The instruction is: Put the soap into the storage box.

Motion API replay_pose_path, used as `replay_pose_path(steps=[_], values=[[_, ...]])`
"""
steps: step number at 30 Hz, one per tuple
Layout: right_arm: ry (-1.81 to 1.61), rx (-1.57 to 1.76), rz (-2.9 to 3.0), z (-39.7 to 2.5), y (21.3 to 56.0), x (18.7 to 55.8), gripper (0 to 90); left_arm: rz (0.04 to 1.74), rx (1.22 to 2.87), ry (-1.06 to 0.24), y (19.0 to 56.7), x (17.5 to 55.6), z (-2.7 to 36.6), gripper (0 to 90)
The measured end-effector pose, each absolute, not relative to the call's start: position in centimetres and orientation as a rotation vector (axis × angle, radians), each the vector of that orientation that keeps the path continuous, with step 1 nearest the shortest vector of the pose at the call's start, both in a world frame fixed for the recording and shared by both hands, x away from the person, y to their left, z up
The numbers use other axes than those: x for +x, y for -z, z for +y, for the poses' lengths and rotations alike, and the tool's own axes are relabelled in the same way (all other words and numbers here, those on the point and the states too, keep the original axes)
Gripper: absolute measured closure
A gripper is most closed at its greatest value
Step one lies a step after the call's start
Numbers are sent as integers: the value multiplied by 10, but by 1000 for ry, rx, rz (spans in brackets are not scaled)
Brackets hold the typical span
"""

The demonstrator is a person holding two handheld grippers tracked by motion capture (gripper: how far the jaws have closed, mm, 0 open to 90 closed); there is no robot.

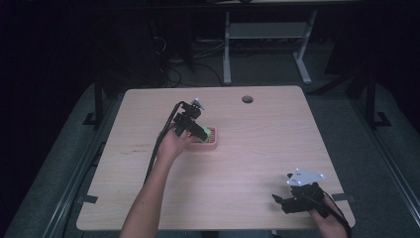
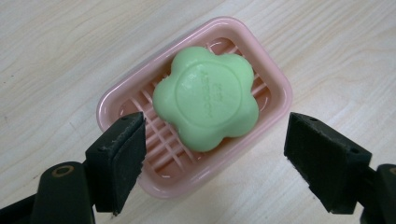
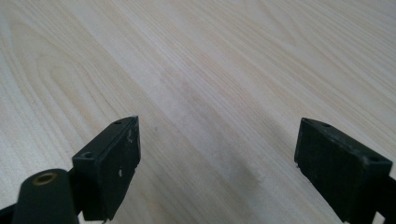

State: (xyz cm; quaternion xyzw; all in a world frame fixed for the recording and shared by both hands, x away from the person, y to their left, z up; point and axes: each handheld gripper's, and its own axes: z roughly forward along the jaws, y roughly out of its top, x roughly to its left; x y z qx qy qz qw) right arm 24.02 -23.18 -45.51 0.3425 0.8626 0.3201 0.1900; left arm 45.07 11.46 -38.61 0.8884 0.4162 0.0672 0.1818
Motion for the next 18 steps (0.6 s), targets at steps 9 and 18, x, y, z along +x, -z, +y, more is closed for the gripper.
replay_pose_path(steps=[9, 18], values=[[-883, 964, 2427, -233, 456, 241, 139, 1139, 2474, -208, 379, 439, 119, 209], [-863, 955, 2429, -233, 457, 241, 139, 1074, 2489, -206, 373, 420, 123, 215]])
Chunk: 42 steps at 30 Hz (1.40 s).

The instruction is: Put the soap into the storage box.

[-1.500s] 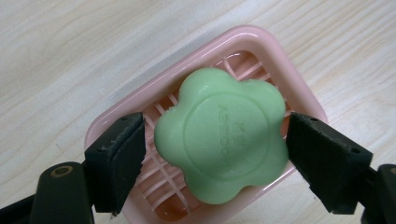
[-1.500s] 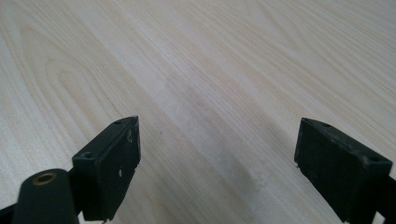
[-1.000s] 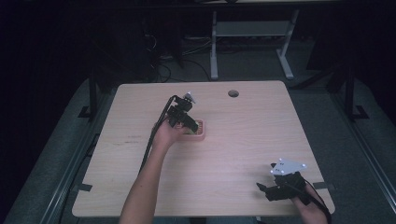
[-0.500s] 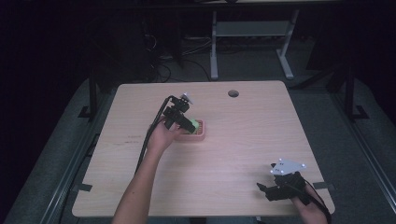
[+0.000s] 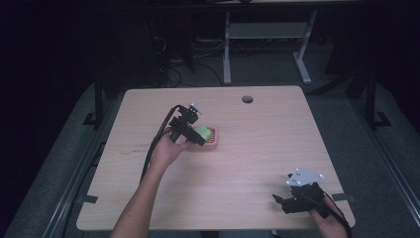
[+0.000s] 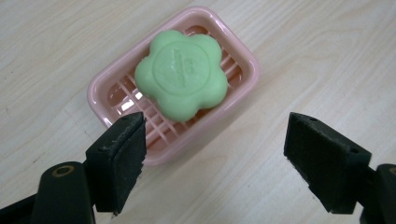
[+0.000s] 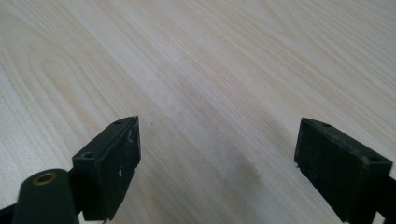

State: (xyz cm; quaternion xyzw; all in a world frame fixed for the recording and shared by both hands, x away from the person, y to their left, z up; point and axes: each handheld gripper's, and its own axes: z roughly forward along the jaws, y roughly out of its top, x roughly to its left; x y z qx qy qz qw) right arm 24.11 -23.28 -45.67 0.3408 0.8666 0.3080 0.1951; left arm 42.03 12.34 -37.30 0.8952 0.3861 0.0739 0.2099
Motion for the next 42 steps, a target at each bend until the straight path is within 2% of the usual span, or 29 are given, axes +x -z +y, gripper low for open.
replay_pose_path(steps=[12, 42], values=[[-854, 953, 2430, -233, 458, 242, 138, 1019, 2528, -204, 375, 402, 129, 222], [-828, 977, 2426, -232, 460, 244, 138, 976, 2487, -199, 383, 354, 169, 219]])
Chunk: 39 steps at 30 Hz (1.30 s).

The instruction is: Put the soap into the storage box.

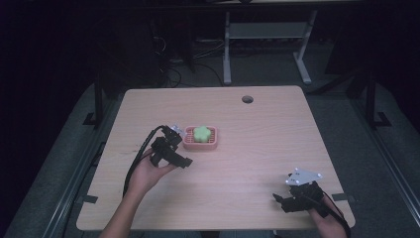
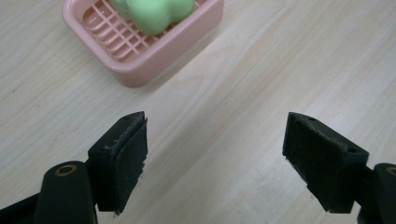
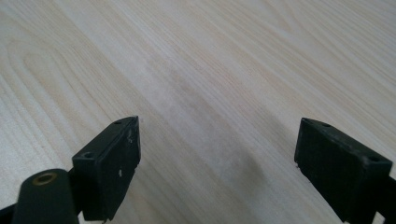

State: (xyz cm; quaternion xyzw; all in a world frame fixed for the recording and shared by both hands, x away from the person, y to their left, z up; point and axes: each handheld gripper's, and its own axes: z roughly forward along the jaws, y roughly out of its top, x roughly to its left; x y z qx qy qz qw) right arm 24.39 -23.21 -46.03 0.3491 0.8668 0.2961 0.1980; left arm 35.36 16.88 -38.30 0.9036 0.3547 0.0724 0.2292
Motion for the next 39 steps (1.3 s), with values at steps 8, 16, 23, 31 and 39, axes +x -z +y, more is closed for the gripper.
replay_pose_path(steps=[8, 16, 23, 31, 39], values=[[-827, 987, 2416, -234, 461, 245, 139, 955, 2482, -201, 386, 340, 172, 217], [-831, 1001, 2407, -234, 461, 245, 139, 952, 2492, -201, 390, 325, 178, 216], [-829, 1001, 2407, -234, 461, 244, 139, 969, 2475, -200, 395, 309, 192, 215], [-837, 1001, 2401, -234, 461, 244, 138, 990, 2486, -201, 408, 294, 206, 214], [-828, 1008, 2400, -233, 461, 244, 139, 1019, 2450, -192, 416, 279, 217, 214]])
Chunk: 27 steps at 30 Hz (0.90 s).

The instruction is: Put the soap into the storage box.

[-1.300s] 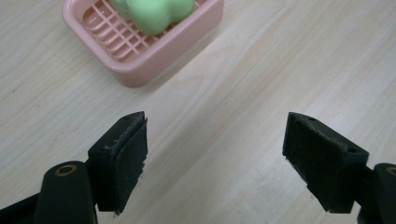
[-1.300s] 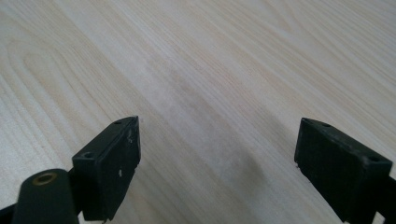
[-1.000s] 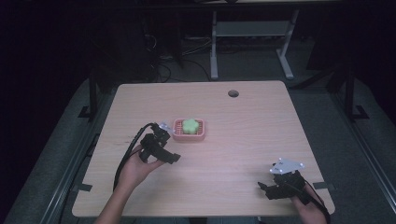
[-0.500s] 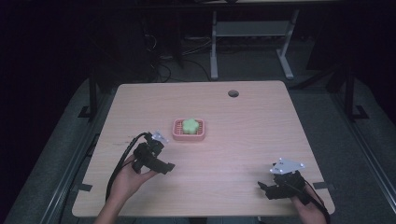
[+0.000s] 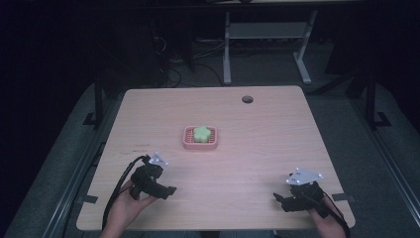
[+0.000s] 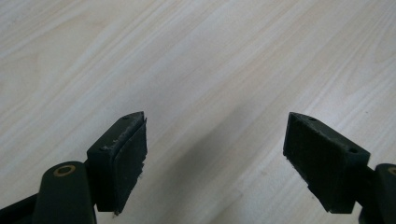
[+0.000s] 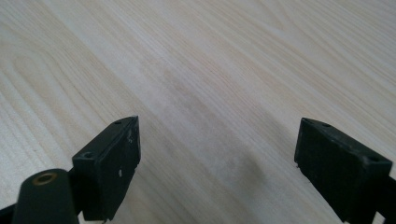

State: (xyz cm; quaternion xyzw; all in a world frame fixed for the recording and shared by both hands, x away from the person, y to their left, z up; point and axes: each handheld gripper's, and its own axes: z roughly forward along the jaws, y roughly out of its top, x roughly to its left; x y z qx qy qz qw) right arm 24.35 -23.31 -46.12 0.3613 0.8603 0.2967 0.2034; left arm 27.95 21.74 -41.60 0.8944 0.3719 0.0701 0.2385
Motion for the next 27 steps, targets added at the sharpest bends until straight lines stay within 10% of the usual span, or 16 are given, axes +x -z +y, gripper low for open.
replay_pose_path(steps=[27], values=[[-838, 1001, 2405, -233, 461, 243, 139, 1015, 2413, -223, 435, 246, 234, 214]])
